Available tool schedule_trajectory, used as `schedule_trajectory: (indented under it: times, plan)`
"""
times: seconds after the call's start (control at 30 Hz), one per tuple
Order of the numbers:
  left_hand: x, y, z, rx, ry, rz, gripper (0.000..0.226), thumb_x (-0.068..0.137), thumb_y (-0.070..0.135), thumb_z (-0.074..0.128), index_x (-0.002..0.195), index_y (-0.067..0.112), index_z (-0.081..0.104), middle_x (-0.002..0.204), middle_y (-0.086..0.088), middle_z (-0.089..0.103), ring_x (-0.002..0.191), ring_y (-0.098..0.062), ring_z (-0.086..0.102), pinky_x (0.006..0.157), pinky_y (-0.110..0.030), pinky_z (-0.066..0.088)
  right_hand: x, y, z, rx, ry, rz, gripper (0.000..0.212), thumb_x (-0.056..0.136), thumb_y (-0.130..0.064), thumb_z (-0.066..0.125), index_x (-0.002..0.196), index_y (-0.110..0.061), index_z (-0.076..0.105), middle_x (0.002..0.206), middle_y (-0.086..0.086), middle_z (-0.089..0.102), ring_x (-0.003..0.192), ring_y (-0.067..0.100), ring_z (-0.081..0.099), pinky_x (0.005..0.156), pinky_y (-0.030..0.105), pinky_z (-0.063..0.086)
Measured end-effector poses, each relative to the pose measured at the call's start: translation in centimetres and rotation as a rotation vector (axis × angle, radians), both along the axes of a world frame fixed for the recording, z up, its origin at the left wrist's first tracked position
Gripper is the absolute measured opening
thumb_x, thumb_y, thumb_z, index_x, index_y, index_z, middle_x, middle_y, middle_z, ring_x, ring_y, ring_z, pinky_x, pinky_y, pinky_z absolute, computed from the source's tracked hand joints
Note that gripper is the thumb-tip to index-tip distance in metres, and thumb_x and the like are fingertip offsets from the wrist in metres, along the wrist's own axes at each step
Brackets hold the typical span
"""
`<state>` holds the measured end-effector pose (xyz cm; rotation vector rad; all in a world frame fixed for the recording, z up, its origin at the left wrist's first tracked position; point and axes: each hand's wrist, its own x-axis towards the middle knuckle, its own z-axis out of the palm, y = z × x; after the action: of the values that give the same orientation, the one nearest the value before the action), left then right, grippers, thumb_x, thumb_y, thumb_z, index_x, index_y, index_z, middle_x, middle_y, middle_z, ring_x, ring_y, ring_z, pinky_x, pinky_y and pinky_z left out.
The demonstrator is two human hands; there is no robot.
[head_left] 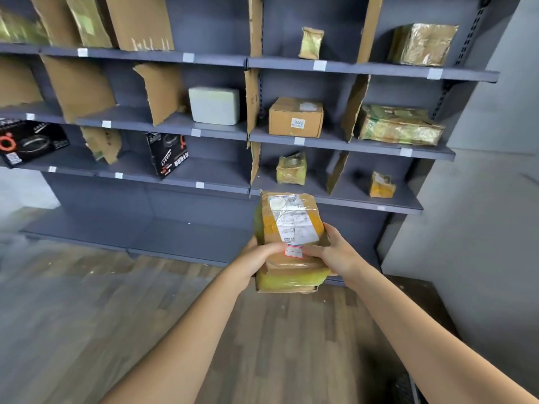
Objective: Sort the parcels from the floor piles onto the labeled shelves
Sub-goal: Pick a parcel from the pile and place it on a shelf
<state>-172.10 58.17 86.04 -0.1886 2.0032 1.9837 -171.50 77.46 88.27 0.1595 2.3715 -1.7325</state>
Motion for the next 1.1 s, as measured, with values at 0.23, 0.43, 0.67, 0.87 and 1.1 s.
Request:
schedule_trajectory:
  times: [0.23,0.43,0.67,0.87,1.1]
  plan:
    - [-4.3,-8.5,-2.1,0.017,-0.004,0.073,0.026,0.089,0.025,0.07,0.112,0.031,0.063,0.109,0.009,0.073,0.099,-0.013,0.069,0.078,-0.031,0.052,-5.5,-8.9,-1.2,0.034,0.004,0.016,0.073,0.085,-0.022,0.073,0.146,-0.026,0.033,0.125,-0.007,0.056,0.114,0.017,0.056,0.094,0.032,0.047]
    - [-7.7,-14.8,-3.4,-0.027,-0.052,0.167,0.041,0.085,0.034,0.073,0.123,0.03,0.06,0.111,0.007,0.073,0.1,-0.016,0.069,0.08,-0.034,0.053,-10.4,-15.6,-2.8,0.047,-0.048,0.097,0.075,0.083,-0.024,0.073,0.146,-0.025,0.032,0.13,-0.004,0.056,0.117,0.019,0.056,0.103,0.041,0.046]
    - [-12.9,-21.9,-4.3,-0.071,-0.102,0.294,0.035,0.088,0.034,0.07,0.12,0.029,0.058,0.113,0.005,0.071,0.096,-0.015,0.067,0.07,-0.03,0.048,-17.4,-23.4,-4.4,0.07,-0.1,0.196,0.078,0.08,-0.03,0.073,0.146,-0.023,0.032,0.128,-0.002,0.056,0.117,0.022,0.056,0.103,0.044,0.046]
    - [-19.7,-28.4,-5.0,-0.104,-0.151,0.356,0.042,0.086,0.035,0.071,0.124,0.028,0.056,0.112,0.004,0.07,0.098,-0.018,0.068,0.077,-0.034,0.052,-24.7,-29.8,-5.3,0.057,-0.109,0.272,0.08,0.081,-0.032,0.074,0.147,-0.022,0.031,0.131,-0.003,0.055,0.12,0.019,0.054,0.104,0.041,0.045]
    - [-27.1,-35.8,-4.7,-0.127,-0.174,0.443,0.035,0.086,0.034,0.071,0.118,0.027,0.06,0.112,0.003,0.072,0.099,-0.019,0.068,0.089,-0.038,0.053,-33.6,-37.6,-5.0,0.084,-0.111,0.362,0.081,0.081,-0.037,0.074,0.147,-0.026,0.029,0.134,-0.002,0.055,0.12,0.021,0.054,0.102,0.039,0.046]
